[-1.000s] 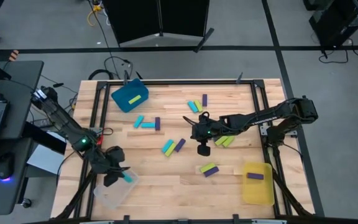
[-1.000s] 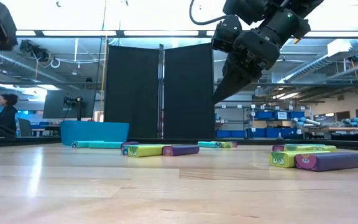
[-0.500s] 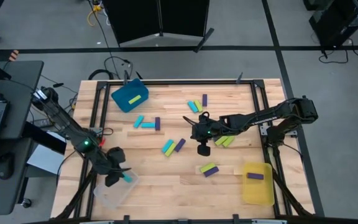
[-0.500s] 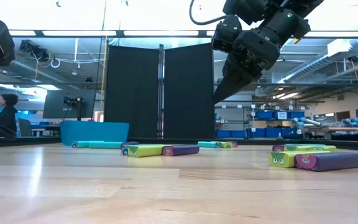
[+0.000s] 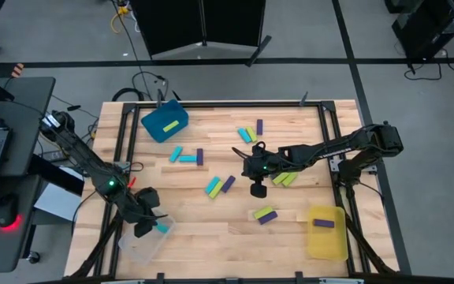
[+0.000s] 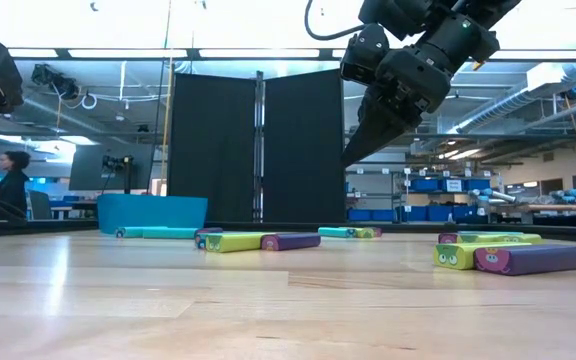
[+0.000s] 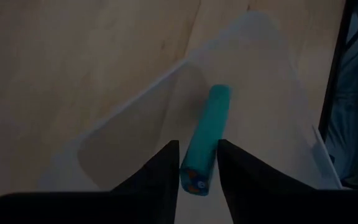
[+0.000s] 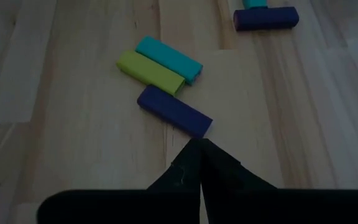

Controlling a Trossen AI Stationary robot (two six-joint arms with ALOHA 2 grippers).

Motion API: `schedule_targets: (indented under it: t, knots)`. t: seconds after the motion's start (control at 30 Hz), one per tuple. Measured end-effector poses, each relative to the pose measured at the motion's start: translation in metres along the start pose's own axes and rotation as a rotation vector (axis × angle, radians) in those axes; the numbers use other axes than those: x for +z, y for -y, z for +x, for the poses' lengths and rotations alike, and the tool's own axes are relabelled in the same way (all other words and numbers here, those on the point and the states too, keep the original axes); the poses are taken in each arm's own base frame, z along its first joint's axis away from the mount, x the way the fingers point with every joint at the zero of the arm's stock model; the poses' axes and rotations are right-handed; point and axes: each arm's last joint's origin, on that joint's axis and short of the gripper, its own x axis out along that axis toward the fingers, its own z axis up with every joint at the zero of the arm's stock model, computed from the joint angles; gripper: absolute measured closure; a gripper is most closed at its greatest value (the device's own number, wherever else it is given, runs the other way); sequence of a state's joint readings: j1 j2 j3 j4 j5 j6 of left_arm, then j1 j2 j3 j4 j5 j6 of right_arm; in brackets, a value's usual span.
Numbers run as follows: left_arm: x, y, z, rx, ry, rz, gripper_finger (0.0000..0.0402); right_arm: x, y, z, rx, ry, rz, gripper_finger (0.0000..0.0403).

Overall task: Sort blocks
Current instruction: Put the blue block into the transparent bin, then put the violet block into the yellow bin

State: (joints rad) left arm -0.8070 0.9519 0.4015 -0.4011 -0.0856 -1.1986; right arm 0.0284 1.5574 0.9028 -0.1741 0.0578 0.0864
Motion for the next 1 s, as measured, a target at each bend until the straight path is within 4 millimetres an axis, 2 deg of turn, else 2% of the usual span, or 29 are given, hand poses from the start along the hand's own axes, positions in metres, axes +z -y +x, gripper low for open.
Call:
schedule_targets:
  t: [0.23, 0.37, 0.5, 0.6, 0.8, 1.0]
  knots:
    - [0.0, 0.0, 0.0, 0.001, -0.001, 0.014, 0.0292, 0.0, 0.0, 0.0, 0.0, 0.0, 0.0, 0.0392]
    - [0.001, 0.002, -0.003, 0.014, -0.006, 0.038, 0.033, 0.0, 0.0, 0.0, 0.0, 0.0, -0.003, 0.0392]
    - [0.007, 0.013, -0.013, 0.023, 0.017, 0.082, 0.0387, 0.0, 0.0, 0.0, 0.0, 0.0, -0.008, 0.0392]
    - [0.012, 0.022, -0.021, 0.005, 0.037, 0.116, 0.0393, 0.0, 0.0, 0.0, 0.0, 0.0, -0.012, 0.0392]
    - [0.03, 0.021, -0.025, 0.017, 0.114, 0.165, 0.0397, 0.001, -0.001, 0.0, 0.004, 0.017, -0.017, 0.0392]
    - [0.061, 0.015, -0.028, 0.006, 0.249, 0.299, 0.0399, -0.002, -0.002, 0.004, 0.012, 0.091, -0.014, 0.0395]
